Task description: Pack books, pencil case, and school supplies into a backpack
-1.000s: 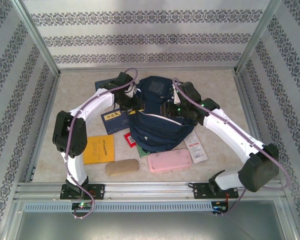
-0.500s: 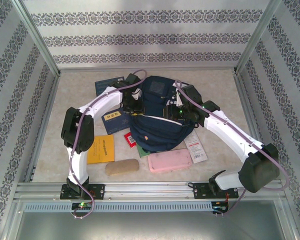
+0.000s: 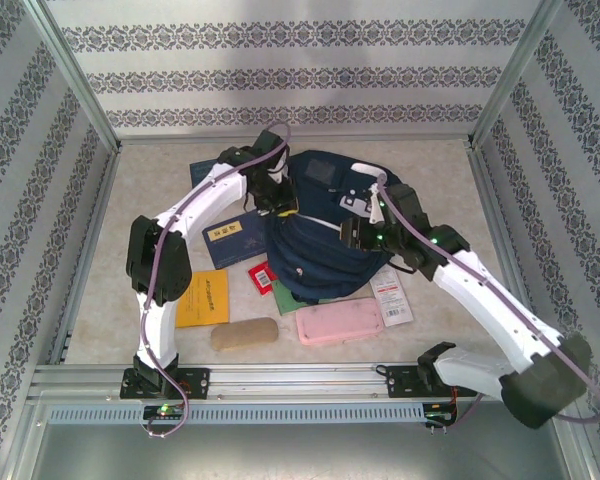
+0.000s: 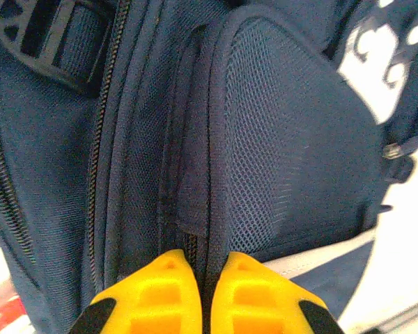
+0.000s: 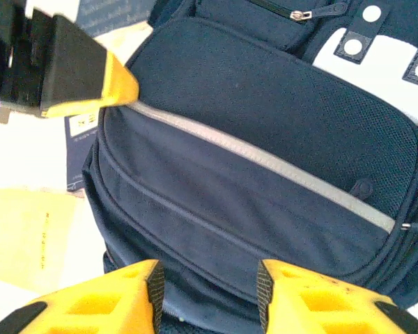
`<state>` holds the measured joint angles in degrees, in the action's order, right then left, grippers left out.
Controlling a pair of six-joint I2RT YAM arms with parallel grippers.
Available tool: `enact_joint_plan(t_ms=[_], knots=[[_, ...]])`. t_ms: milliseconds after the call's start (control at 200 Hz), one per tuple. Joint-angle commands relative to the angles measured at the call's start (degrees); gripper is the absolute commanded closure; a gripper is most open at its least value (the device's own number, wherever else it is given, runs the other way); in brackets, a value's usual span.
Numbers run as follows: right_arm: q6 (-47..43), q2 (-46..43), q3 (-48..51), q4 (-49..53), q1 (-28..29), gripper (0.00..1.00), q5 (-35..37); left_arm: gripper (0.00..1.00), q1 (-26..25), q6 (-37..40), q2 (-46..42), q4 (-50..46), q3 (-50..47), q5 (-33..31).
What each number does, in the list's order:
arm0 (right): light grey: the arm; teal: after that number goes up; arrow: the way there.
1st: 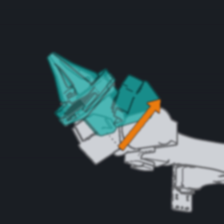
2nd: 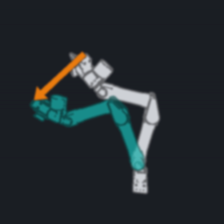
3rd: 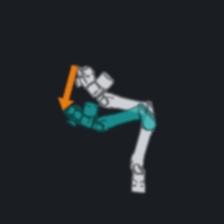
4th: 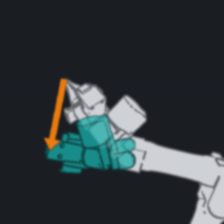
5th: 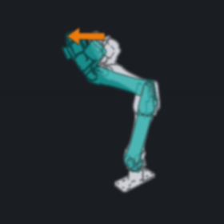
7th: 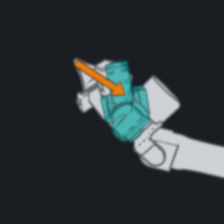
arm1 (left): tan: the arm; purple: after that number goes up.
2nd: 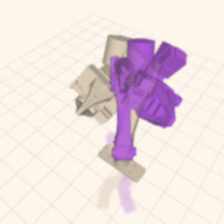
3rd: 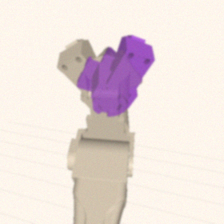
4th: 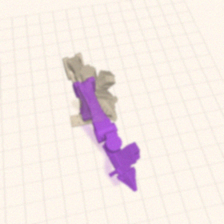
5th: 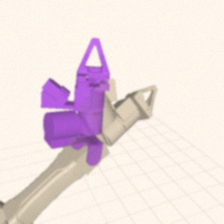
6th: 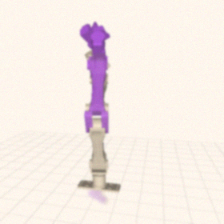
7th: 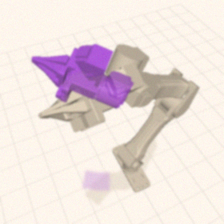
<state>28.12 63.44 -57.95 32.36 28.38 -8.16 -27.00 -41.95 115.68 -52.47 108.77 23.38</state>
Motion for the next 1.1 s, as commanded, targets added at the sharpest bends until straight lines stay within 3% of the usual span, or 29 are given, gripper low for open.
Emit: enact_joint_plan(t_ms=[0, 215, 590, 904, 1094], knots=[[-1.2, -3.9, 2.4, -0.8, 0.9, 0.6, 1.6, 1.0, -0.2, -11.8, -4.8, 4.6, 4.0, 2.9], [-3.9, -7.6, 5.5, -1.1, 2.2, 0.61, 0.1, 1.0, -0.3, -23.5, -9.9, 15.0, 0.3, 2.5], [-4.6, -9.3, 5.8, -2.4, 3.8, 0.58, -2.1, 1.0, -0.3, -34.0, -17.8, 25.7, -7.9, -5.7], [-5.6, -2.8, 4.6, -3.4, 8.9, 0.53, -0.7, 1.0, -0.3, -37.0, -19.8, 28.0, -12.3, -7.1], [-9.9, 1.1, 7.4, -10.8, 12.1, 0.58, 0.9, 1.0, -0.3, -37.3, -19.8, 27.5, -11.4, -7.5]])
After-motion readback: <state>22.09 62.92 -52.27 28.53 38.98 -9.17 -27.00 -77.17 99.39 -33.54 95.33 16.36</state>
